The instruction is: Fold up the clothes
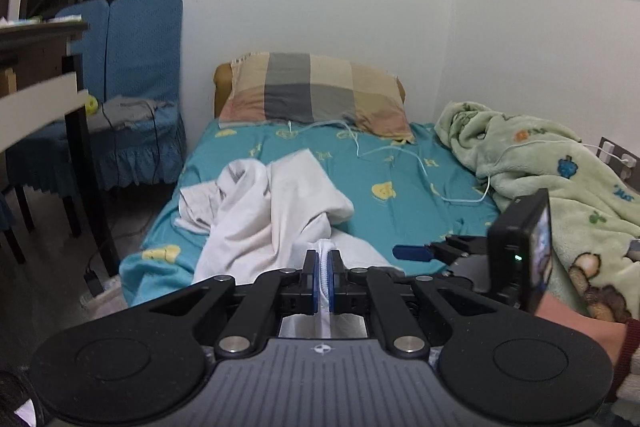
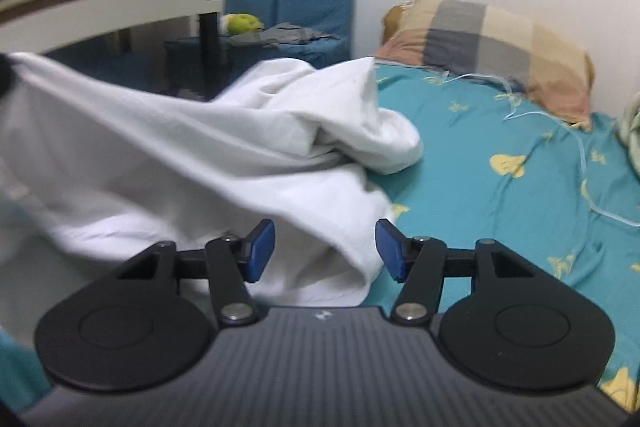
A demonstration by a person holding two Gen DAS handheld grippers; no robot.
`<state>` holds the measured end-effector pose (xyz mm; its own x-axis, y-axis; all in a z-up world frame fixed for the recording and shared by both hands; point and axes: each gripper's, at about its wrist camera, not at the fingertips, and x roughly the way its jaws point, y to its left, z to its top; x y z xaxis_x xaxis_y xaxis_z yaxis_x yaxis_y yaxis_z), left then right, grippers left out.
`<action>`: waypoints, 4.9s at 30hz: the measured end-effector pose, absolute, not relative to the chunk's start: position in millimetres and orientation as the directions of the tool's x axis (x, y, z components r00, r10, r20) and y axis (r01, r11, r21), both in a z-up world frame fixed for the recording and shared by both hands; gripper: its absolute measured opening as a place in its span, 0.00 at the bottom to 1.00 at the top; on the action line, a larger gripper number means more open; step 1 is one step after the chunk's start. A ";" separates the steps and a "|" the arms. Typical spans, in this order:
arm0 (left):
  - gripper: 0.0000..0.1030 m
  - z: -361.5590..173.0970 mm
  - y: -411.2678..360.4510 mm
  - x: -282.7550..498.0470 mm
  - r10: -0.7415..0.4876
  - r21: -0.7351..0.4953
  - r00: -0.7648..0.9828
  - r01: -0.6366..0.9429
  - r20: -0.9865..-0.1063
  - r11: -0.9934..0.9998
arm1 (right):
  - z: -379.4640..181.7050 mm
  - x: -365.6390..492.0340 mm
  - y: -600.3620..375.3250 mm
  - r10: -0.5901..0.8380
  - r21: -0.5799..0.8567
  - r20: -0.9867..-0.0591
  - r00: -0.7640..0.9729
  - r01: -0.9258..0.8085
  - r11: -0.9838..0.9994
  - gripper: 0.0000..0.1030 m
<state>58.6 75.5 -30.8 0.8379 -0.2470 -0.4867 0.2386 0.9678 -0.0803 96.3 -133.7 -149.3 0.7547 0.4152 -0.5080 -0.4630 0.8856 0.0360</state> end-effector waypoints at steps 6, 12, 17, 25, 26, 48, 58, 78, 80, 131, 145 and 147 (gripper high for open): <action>0.05 -50.6 90.3 76.7 -0.231 -0.139 0.796 0.185 -0.559 0.973 | -147.2 108.1 -146.4 0.402 0.131 -0.511 0.760 -0.393 0.910 0.07; 0.06 -61.8 84.6 80.8 -0.197 -0.081 0.783 0.185 -0.590 0.979 | -145.0 119.9 -159.0 0.388 0.224 -0.516 0.764 -0.317 0.922 0.06; 0.53 -69.2 67.9 86.5 -0.181 -0.051 0.774 0.189 -0.607 0.981 | -130.8 109.8 -155.4 0.422 0.250 -0.486 0.765 -0.341 0.906 0.06; 0.63 -103.6 43.7 105.5 0.011 0.133 0.765 0.098 -0.644 0.986 | -112.1 100.6 -162.3 0.465 0.311 -0.422 0.778 -0.357 0.881 0.06; 0.62 -107.1 44.0 107.3 0.042 0.151 0.763 0.074 -0.645 0.986 | -109.9 100.0 -163.5 0.470 0.320 -0.412 0.781 -0.359 0.877 0.06; 0.06 -89.9 112.3 91.9 0.072 -0.092 0.691 -0.197 -0.719 0.976 | -105.8 102.6 -192.5 0.465 0.374 -0.403 0.788 -0.321 0.870 0.04; 0.05 -48.4 117.3 78.4 0.064 -0.149 0.829 -0.176 -0.556 0.973 | -129.6 90.2 -159.4 0.529 0.284 -0.553 0.644 -0.451 0.846 0.19; 0.03 -27.7 113.8 73.0 0.124 -0.129 0.907 -0.190 -0.403 0.973 | -106.9 90.0 -153.5 0.320 0.173 -0.396 0.861 -0.272 0.947 0.04; 0.03 -4.2 112.9 60.7 0.137 -0.124 0.941 -0.183 -0.311 0.975 | -75.0 72.0 -150.0 0.306 0.143 -0.339 0.890 -0.273 0.951 0.04; 0.03 231.5 54.0 62.9 -0.061 -0.205 0.995 0.044 -0.079 0.978 | 228.1 -12.2 -228.2 0.079 -0.017 -0.003 0.997 -0.079 0.997 0.05; 0.04 -59.7 -3.3 469.0 -0.024 -0.126 0.936 -0.022 -0.352 0.992 | -48.3 366.3 -246.5 0.004 -0.038 -0.259 0.966 -0.014 0.999 0.05; 0.04 -106.7 -4.8 509.2 -0.016 -0.122 0.912 -0.038 -0.410 0.992 | -89.9 398.8 -246.8 0.015 -0.015 -0.321 0.947 -0.021 1.000 0.05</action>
<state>509.2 -4.8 -106.7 0.9119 -0.0160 -0.4102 -0.0377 0.9918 -0.1224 398.8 -246.8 -89.9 0.9470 0.0147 -0.3209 -0.0207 0.9997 -0.0154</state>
